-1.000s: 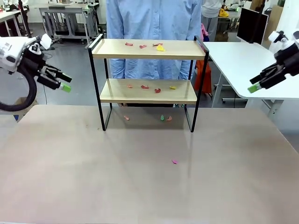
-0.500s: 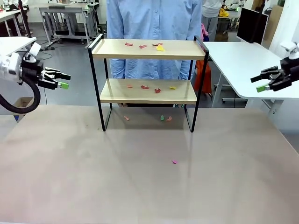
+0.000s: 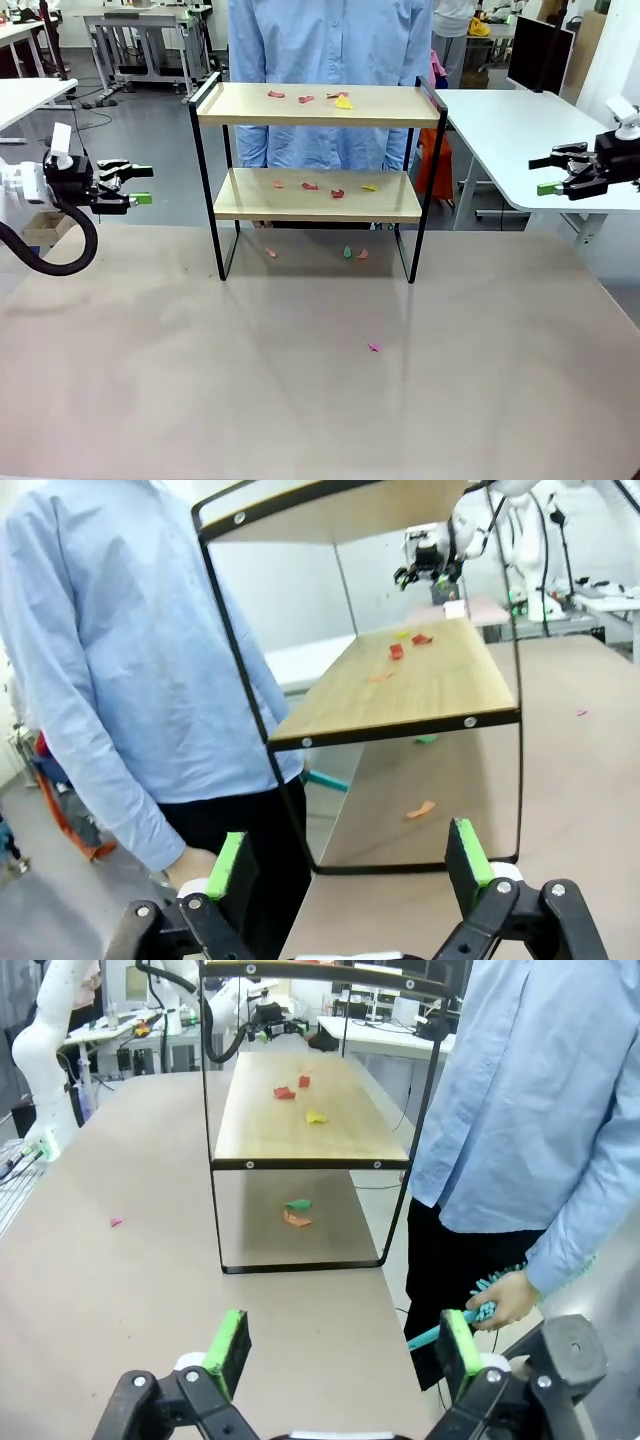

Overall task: Clean the shelf.
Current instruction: Pick up the Duster handed by the human.

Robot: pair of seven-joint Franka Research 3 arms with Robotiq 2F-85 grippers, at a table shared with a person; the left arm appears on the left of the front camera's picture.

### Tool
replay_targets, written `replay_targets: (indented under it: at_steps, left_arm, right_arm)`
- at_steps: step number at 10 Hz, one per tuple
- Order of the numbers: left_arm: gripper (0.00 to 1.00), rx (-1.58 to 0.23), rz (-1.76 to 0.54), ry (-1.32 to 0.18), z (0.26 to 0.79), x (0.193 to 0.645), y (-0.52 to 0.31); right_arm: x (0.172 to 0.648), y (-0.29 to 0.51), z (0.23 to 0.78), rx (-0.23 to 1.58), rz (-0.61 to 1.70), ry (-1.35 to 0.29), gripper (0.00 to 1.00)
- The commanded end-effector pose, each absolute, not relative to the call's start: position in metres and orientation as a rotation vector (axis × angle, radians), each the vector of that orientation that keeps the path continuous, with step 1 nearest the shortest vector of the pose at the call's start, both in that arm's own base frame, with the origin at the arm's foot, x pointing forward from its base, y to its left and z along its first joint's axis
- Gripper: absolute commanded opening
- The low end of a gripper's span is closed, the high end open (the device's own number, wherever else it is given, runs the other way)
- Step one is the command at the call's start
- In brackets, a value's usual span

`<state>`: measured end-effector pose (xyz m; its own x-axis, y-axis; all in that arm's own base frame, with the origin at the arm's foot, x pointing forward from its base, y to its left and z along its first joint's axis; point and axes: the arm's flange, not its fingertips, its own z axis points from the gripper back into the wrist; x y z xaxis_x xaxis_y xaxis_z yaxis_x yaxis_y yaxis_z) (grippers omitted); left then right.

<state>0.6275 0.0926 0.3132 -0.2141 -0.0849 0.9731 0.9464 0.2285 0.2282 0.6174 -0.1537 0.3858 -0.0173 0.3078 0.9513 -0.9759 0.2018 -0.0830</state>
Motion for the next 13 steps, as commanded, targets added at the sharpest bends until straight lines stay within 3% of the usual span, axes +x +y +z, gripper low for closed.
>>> replay_targets:
  at_steps: [1, 4, 13]
  left_arm:
    - [1.0, -0.953, -1.221, -1.46, 0.312, 0.625, 0.101]
    - [1.0, -1.082, -1.211, -1.452, 0.317, 0.628, 0.111]
    - [1.0, -1.184, -1.189, -1.45, 0.329, 0.627, 0.118]
  right_arm:
    - [0.613, -0.153, 0.376, 0.827, 1.213, -1.181, 1.0]
    - [0.615, -0.154, 0.372, 0.845, 1.208, -1.205, 1.0]
    - [0.614, -0.155, 0.388, 0.917, 1.196, -1.26, 1.0]
